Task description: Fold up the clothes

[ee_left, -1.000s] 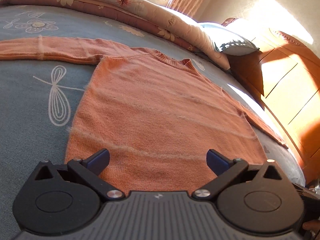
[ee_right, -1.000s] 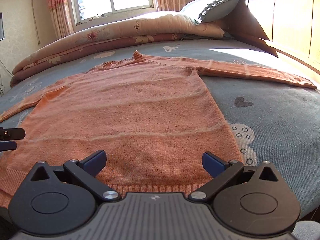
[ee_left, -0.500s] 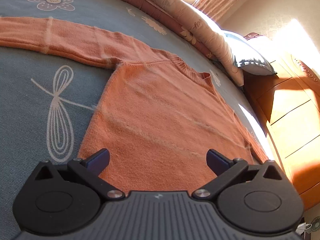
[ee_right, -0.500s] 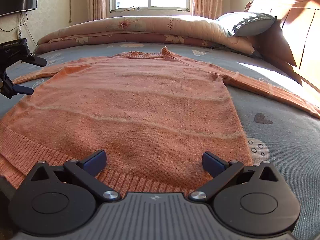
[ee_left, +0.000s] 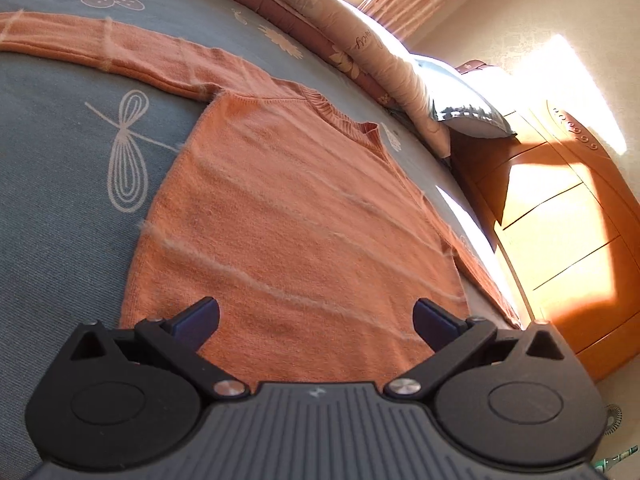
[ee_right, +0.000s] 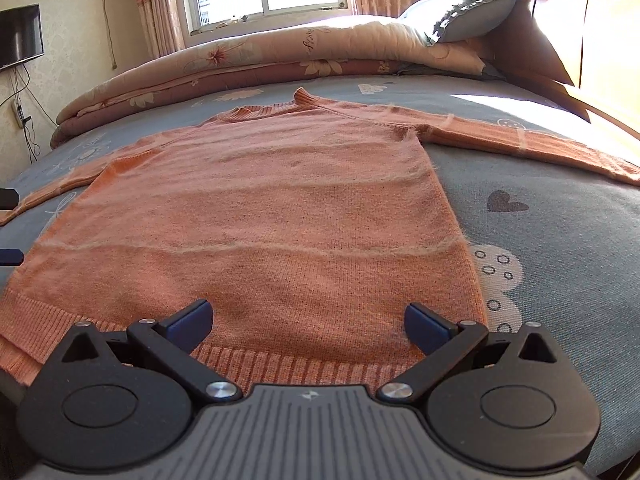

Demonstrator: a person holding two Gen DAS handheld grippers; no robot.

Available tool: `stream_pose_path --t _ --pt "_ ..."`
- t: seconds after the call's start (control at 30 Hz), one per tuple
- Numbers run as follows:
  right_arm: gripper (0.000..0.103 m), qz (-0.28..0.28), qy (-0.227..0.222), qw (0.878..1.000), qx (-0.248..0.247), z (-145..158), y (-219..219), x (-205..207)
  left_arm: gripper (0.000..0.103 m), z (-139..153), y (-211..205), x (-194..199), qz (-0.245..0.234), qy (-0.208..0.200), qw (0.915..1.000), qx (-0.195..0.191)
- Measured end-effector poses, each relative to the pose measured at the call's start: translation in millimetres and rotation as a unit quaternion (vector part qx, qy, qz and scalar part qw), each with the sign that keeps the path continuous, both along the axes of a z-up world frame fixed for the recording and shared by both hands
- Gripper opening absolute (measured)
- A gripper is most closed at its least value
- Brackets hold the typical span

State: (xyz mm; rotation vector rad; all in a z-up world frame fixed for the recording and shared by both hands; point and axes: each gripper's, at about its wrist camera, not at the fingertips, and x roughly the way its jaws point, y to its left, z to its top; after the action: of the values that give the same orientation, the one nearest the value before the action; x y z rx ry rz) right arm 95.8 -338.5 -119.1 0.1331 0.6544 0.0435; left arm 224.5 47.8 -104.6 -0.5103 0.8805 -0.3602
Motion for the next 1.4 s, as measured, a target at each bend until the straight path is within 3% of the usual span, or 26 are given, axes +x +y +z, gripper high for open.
stream_pose_path --t 0.27,0.47,0.9,1.1,1.23,1.4 --pt "0.103 -0.003 0.001 1.000 0.002 0.1 -1.6 0.9 0.102 -3.3 5.1 -29.4 0.002 -0.002 0.9997 -0.024" --pt "0.103 -0.002 0.003 1.000 -0.002 -0.3 -1.0 0.7 0.102 4.9 11.3 -48.5 0.009 0.002 1.0000 0.002" --pt "0.103 -0.005 0.009 0.999 -0.035 -5.6 2.8 1.2 0.102 8.6 -20.9 -59.7 -0.024 -0.040 0.9976 0.052" --pt "0.103 0.004 -0.002 0.999 -0.042 -8.7 0.2 -4.8 0.102 0.2 -43.1 -60.0 -0.050 -0.081 0.9915 0.088" --pt "0.103 -0.019 -0.019 0.999 -0.035 -10.9 -16.5 -15.8 0.102 -5.4 -57.8 -60.2 -0.068 -0.108 0.9855 0.112" --pt "0.103 -0.038 -0.067 0.996 -0.040 -2.9 -23.8 -32.6 0.102 -11.8 -72.2 -61.2 -0.086 -0.140 0.9770 0.136"
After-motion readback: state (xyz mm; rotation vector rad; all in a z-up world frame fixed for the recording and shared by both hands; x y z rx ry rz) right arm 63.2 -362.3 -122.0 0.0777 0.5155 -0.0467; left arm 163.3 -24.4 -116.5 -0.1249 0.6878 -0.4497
